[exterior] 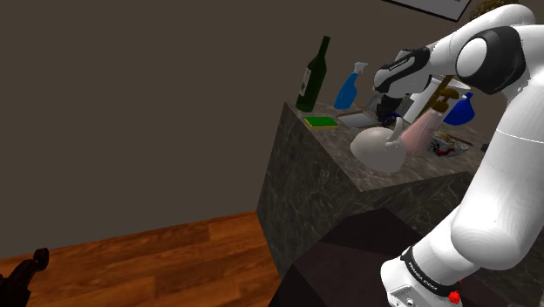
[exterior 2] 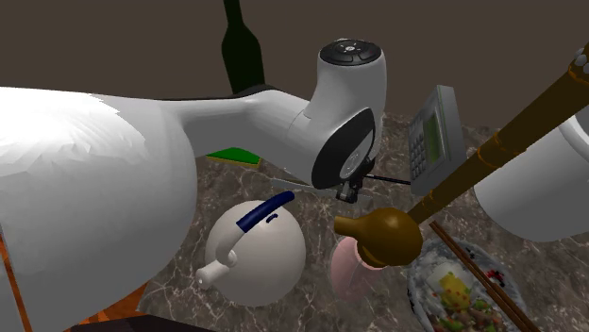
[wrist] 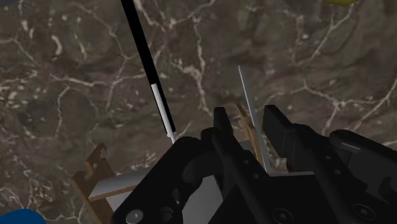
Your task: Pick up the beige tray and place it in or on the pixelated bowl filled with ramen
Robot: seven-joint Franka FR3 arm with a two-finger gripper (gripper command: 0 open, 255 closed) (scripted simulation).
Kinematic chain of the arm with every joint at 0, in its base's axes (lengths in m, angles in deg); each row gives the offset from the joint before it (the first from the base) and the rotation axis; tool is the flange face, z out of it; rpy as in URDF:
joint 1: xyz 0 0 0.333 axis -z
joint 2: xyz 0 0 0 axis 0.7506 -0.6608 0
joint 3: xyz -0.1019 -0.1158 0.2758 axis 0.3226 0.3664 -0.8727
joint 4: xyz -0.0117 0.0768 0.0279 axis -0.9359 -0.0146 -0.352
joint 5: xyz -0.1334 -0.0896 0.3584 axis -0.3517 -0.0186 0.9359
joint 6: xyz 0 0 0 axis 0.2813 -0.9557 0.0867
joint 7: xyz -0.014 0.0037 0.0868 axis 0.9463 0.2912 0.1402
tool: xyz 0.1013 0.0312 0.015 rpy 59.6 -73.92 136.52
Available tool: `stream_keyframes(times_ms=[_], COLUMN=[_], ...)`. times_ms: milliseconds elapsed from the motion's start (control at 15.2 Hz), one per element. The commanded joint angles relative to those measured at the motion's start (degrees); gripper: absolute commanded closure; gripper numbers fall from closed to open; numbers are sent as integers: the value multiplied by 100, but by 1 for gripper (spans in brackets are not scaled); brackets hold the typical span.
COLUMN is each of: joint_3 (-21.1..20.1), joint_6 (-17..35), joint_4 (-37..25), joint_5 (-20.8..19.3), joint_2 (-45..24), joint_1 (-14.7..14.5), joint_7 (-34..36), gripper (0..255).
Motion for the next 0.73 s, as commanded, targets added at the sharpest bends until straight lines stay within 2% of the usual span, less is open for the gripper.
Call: stream_keyframes(times_ms=[0,462,660], joint_3=[0,0,53], joint_6=[0,1,-200], joint_4=[0,0,-97], joint_5=[0,1,-96], joint_2=[0,-1,129], joint_1=[0,0,-50], joint_7=[0,-1,34], gripper=[255,255,255])
